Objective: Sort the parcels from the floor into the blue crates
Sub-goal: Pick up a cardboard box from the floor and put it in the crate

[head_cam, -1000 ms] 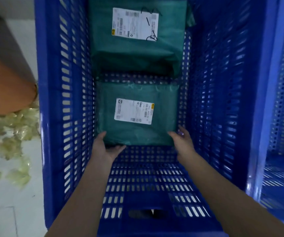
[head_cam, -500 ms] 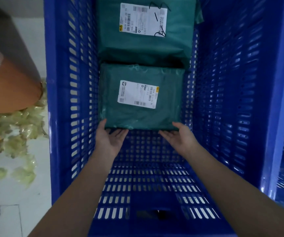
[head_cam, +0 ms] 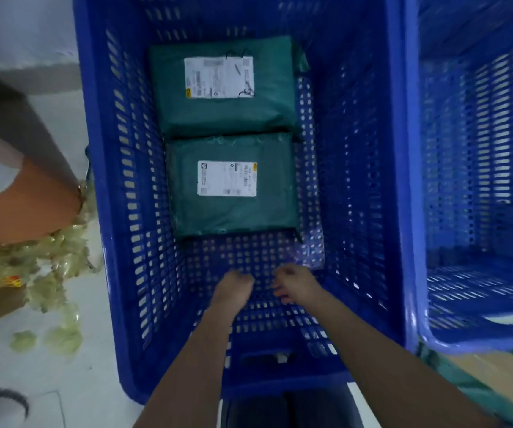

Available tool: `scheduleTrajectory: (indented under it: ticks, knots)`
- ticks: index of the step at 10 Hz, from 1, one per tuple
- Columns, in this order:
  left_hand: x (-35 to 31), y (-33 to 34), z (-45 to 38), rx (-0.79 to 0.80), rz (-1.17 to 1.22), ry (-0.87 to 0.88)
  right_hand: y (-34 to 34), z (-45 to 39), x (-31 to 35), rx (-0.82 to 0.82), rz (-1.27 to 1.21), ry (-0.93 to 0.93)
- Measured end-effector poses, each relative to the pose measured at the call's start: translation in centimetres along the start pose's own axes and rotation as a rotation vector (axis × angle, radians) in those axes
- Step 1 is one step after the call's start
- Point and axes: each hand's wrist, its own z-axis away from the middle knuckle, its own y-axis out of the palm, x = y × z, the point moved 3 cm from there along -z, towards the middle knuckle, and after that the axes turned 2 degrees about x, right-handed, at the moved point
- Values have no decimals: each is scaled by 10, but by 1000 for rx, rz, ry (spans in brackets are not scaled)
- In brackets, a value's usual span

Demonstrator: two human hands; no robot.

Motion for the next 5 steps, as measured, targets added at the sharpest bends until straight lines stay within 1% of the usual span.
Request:
scheduleTrajectory:
  ticks: [1,2,3,4,5]
  knots:
    - [-11,23,55,12,-392,150,-11,38,-7,-19,13,-135]
    - [-24,42,94,-19,-458,225,-39,80,-8,-207,-123,-328]
    - [-50,57,126,-62,-580,379,-75,120,-10,-568,-156,-499]
    - [-79,72,154,-101,-630,588,-105,148,-10,-762,-200,-571]
    - [-103,91,169,-123,-618,756,-131,157,-16,-833,-255,-624]
